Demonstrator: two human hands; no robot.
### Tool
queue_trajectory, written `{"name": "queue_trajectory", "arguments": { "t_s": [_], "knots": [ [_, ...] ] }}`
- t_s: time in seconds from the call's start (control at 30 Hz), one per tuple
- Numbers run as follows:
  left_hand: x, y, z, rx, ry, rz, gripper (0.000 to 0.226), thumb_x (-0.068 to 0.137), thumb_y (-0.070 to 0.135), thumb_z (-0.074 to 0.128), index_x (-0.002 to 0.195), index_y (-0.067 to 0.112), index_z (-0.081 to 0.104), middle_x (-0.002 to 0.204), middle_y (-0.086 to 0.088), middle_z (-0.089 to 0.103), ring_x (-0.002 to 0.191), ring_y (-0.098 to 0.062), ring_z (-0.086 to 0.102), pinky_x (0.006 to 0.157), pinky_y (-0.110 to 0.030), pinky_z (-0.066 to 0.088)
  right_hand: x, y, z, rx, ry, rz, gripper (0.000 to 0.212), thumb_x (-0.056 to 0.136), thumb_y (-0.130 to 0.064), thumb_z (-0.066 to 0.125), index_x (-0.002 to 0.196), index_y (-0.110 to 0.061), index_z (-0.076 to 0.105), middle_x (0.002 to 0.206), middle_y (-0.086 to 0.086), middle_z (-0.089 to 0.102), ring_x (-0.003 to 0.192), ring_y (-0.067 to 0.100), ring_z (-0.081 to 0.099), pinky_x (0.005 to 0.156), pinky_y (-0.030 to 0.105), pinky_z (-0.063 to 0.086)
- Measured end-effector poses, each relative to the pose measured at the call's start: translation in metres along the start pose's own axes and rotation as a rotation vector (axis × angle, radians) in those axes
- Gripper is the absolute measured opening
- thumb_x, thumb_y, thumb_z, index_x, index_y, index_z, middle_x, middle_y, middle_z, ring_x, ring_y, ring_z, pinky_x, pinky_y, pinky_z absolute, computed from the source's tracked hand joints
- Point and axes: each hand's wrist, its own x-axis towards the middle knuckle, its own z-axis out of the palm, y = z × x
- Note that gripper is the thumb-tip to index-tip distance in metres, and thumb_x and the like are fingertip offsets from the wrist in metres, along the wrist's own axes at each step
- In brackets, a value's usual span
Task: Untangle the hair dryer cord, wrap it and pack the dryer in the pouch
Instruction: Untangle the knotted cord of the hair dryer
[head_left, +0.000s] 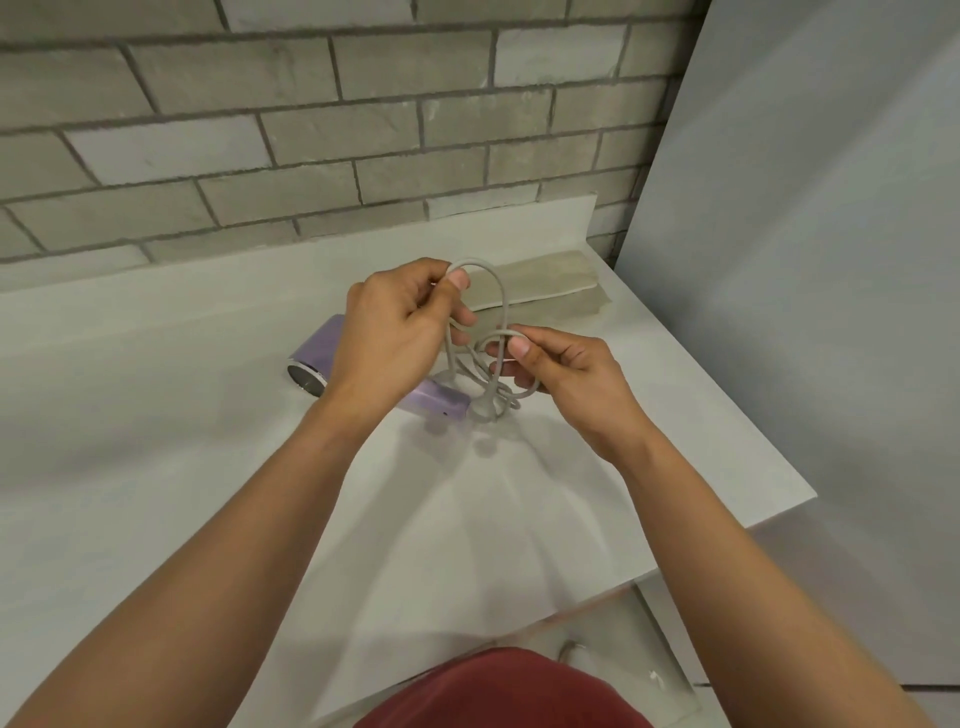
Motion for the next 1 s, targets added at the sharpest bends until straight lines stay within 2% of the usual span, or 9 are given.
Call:
{"name": "queue_trajectory", "arguments": {
  "t_s": [0.17,0.27,0.33,0.4,0.47,0.67,0.83,0.93,1.0],
  "knots": [
    [0.006,-0.009,-0.009,0.196,0.004,0.031,0.017,0.102,0.030,0.057,0.101,0.023,0.072,0.081,0.008,0.077,0.078,-0.010,0.073,0.080,-0.031,0.055,0.001,0.005,-0.001,0.042,0.060,0.019,0.017,0.103,-0.021,0.066,0.114,-0.020,0.079,0.090,0.001,0.076,0.085,0.020,0.075,0.094,0.047,0.058],
    [0.008,-0.014,-0.013,0.501,-0.016,0.261,0.041,0.098,0.027,0.060,0.138,0.029,0.058,0.122,0.006,0.067,0.108,-0.020,0.065,0.090,-0.042,0.055,-0.002,0.007,-0.003,0.004,0.017,0.020,0.016,0.103,-0.021,0.066,0.112,-0.021,0.080,0.088,0.001,0.075,0.081,0.023,0.074,0.096,0.051,0.058],
    [0.012,-0.012,-0.014,0.672,-0.193,0.423,0.054,0.098,0.029,0.060,0.150,0.032,0.047,0.134,0.004,0.059,0.117,-0.024,0.060,0.088,-0.043,0.054,-0.004,0.005,-0.003,-0.028,-0.028,0.004,0.016,0.103,-0.021,0.066,0.108,-0.020,0.081,0.087,0.003,0.074,0.077,0.021,0.072,0.091,0.052,0.058],
    [0.016,-0.007,-0.011,0.844,-0.363,0.446,0.039,0.102,0.040,0.054,0.141,0.035,0.056,0.125,0.008,0.063,0.112,-0.023,0.062,0.080,-0.038,0.051,-0.004,0.003,-0.004,-0.062,-0.050,-0.008,0.016,0.103,-0.023,0.065,0.105,-0.020,0.081,0.086,0.006,0.073,0.076,0.020,0.070,0.090,0.053,0.057],
    [0.017,-0.008,-0.007,0.909,-0.397,0.405,0.030,0.106,0.045,0.045,0.122,0.032,0.067,0.112,0.010,0.068,0.104,-0.023,0.064,0.073,-0.034,0.046,-0.003,0.000,-0.005,-0.082,-0.043,-0.008,0.016,0.103,-0.026,0.066,0.104,-0.021,0.081,0.088,0.007,0.075,0.078,0.021,0.071,0.092,0.053,0.056],
    [0.010,-0.022,-0.002,0.552,-0.007,0.359,0.030,0.106,0.045,0.047,0.109,0.023,0.066,0.085,0.003,0.073,0.079,-0.029,0.069,0.070,-0.045,0.055,-0.003,-0.001,-0.007,0.009,-0.015,0.004,0.019,0.105,-0.022,0.063,0.113,-0.027,0.079,0.108,0.002,0.080,0.098,0.017,0.074,0.092,0.042,0.062],
    [0.008,-0.030,-0.003,0.340,0.086,0.248,0.026,0.106,0.040,0.051,0.110,0.021,0.068,0.078,0.001,0.069,0.074,-0.024,0.067,0.073,-0.041,0.054,0.001,-0.005,-0.007,0.022,-0.007,0.008,0.024,0.105,-0.022,0.062,0.123,-0.018,0.076,0.111,-0.003,0.080,0.090,0.018,0.076,0.084,0.031,0.063],
    [0.006,-0.032,-0.007,0.210,0.166,0.184,0.022,0.105,0.035,0.056,0.108,0.019,0.071,0.079,0.003,0.068,0.075,-0.018,0.062,0.073,-0.029,0.048,0.003,-0.008,-0.007,0.028,0.000,-0.002,0.022,0.105,-0.022,0.062,0.122,-0.024,0.076,0.110,-0.001,0.079,0.091,0.021,0.079,0.083,0.035,0.062],
    [0.005,-0.036,-0.014,0.108,0.249,0.114,0.021,0.104,0.037,0.057,0.107,0.023,0.072,0.079,0.006,0.068,0.071,-0.021,0.063,0.070,-0.032,0.050,0.003,-0.006,-0.010,0.018,0.016,0.006,0.021,0.105,-0.023,0.062,0.120,-0.026,0.076,0.114,-0.003,0.079,0.091,0.023,0.079,0.088,0.041,0.061]
  ]
}}
